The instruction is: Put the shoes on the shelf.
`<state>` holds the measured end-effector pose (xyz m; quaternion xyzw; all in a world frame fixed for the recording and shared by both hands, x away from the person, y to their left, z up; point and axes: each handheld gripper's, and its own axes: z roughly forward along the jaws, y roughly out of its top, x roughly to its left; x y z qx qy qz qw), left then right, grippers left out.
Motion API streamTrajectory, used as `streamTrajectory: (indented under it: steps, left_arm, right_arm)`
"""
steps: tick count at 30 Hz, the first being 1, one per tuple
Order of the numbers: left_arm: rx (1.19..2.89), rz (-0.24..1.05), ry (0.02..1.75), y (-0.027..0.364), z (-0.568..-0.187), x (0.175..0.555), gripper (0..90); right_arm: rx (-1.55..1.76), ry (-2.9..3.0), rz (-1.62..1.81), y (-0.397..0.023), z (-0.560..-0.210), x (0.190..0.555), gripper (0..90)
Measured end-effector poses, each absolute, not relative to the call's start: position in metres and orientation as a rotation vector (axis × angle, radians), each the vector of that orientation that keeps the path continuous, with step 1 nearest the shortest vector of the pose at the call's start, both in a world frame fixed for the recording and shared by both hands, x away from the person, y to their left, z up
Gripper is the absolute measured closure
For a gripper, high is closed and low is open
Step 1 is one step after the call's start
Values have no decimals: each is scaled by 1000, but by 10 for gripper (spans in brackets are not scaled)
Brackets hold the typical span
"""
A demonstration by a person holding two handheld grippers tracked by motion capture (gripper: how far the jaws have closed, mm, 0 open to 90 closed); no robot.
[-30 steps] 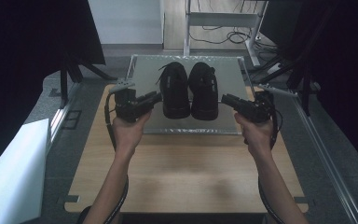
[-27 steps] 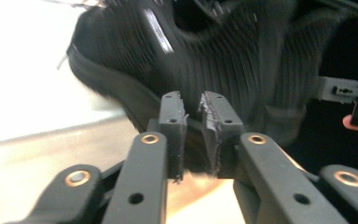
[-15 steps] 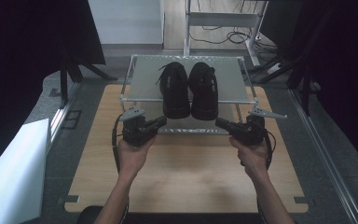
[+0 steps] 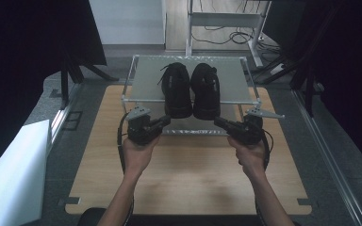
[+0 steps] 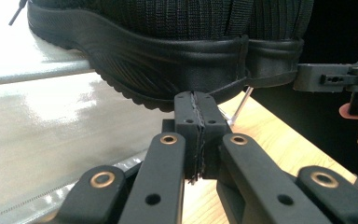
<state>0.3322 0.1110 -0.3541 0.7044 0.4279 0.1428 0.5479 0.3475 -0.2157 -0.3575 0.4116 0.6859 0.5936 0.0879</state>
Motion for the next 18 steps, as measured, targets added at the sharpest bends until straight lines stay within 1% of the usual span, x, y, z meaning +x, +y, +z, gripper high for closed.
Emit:
streamTrajectory:
  steps: [7,18]
  left_arm:
    - [1666,319,1034,108,-354,346,889]
    - [1647,286,1078,108,-356,371,886]
  right_arm:
    - [1261,1997,1744,-213,-358,358,900]
    - [1315,1965,1727,-208,-361,384,900]
